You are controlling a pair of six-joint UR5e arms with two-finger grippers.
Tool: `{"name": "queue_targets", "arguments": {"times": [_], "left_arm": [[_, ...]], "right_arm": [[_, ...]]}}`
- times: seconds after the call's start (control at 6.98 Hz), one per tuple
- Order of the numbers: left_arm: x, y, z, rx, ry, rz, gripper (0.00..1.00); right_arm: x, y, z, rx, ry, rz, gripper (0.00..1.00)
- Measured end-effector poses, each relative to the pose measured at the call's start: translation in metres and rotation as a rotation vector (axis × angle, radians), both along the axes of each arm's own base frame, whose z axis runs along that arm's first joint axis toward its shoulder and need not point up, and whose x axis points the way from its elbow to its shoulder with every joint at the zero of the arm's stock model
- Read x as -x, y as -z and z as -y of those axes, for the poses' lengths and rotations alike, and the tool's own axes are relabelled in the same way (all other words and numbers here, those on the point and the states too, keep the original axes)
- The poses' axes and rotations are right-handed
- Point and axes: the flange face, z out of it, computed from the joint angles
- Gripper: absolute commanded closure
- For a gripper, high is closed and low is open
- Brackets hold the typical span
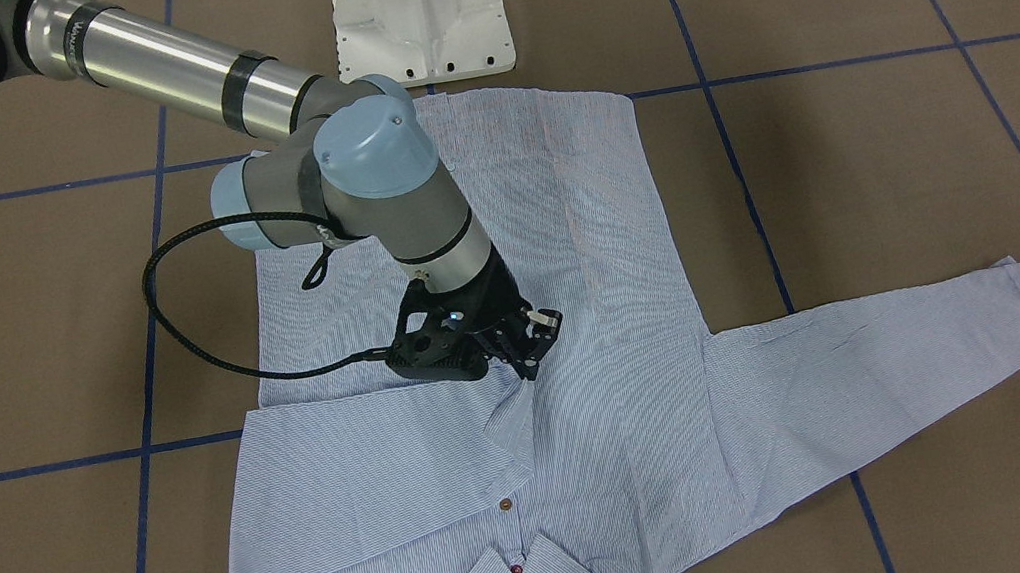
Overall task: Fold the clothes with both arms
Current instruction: 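Carry the grasped sleeve across the shirt body toward the collar with the right gripper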
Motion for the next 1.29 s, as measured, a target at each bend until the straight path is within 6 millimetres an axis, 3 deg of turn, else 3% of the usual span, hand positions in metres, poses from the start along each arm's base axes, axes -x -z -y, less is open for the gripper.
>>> {"name": "queue_targets", "arguments": {"times": [0.14, 0.29, 0.43, 0.57, 0.72, 0.86, 1.15, 1.29], "left_arm": [[0.0, -0.001, -0.001, 0.002, 0.0, 0.0, 0.01], [0.0, -0.002, -0.001, 0.002, -0.001, 0.0, 0.01], [0.0, -0.001, -0.002, 0.0, -0.002, 0.0, 0.01], [0.0, -0.001, -0.002, -0.002, -0.003, 0.0, 0.01], [0.0, -0.001, -0.002, -0.002, -0.004, 0.0, 0.01], [-0.001, -0.002, -0.002, 0.0, -0.005, 0.0, 0.01], [-0.006, 0.0, -0.002, -0.001, -0.018, -0.024, 0.0], [-0.017, 0.006, -0.001, -0.028, -0.039, -0.046, 0.0]], "right_arm": [[0.013, 0.011, -0.004, -0.006, -0.007, -0.003, 0.89], [0.024, 0.017, -0.008, -0.011, -0.012, -0.009, 0.61], [0.034, 0.022, -0.012, -0.018, -0.021, -0.017, 0.59], [0.042, 0.026, -0.016, -0.021, -0.026, -0.021, 0.3], [0.047, 0.027, -0.019, -0.024, -0.031, -0.019, 0.12], [0.052, 0.028, -0.023, -0.027, -0.046, -0.012, 0.01], [0.06, 0.031, -0.028, -0.021, -0.075, -0.001, 0.01], [0.061, 0.037, -0.03, -0.016, -0.079, 0.009, 0.0]]}}
